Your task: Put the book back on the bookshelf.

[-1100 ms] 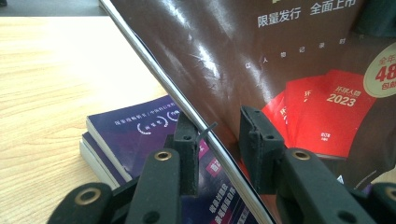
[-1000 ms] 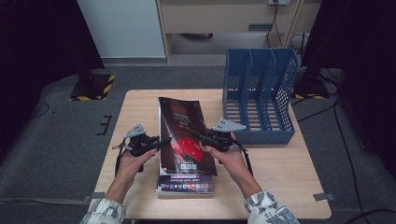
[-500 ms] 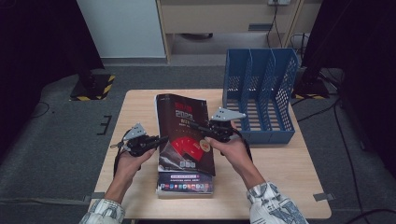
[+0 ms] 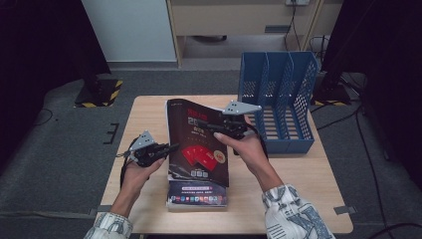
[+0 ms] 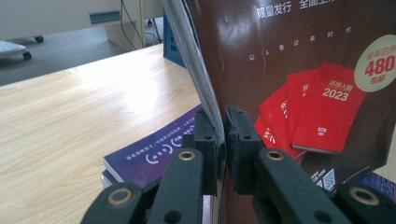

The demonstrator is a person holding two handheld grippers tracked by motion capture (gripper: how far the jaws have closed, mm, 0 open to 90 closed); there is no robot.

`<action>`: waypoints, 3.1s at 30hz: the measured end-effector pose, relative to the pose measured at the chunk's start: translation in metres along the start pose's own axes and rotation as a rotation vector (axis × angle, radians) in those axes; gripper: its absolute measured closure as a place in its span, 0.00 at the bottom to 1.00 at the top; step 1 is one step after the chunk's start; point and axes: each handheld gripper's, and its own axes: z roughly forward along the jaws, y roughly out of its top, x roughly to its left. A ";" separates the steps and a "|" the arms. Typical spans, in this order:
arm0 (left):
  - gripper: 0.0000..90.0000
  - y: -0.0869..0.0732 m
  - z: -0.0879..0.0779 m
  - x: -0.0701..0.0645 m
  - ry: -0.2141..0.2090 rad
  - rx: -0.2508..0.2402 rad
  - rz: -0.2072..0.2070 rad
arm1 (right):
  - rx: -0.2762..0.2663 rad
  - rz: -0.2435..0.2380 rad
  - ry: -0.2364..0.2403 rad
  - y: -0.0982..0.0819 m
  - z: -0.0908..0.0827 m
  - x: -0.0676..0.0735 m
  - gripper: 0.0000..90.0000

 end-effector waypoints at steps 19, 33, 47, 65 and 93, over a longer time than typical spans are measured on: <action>0.92 0.008 -0.009 0.002 0.052 -0.056 0.003 | -0.049 -0.065 -0.078 0.012 0.004 0.005 0.97; 0.30 -0.011 -0.023 0.022 0.259 0.016 -0.008 | -0.060 -0.111 -0.075 0.018 0.010 0.016 0.97; 0.07 -0.048 -0.027 0.045 0.346 0.145 -0.107 | -0.090 -0.116 -0.128 0.042 0.011 0.015 0.97; 0.06 -0.070 -0.023 0.058 0.429 0.297 -0.178 | -0.121 -0.083 -0.183 0.054 0.008 0.006 0.97; 0.04 -0.082 -0.015 0.059 0.452 0.406 -0.163 | -0.149 -0.035 -0.265 0.076 -0.003 -0.005 0.97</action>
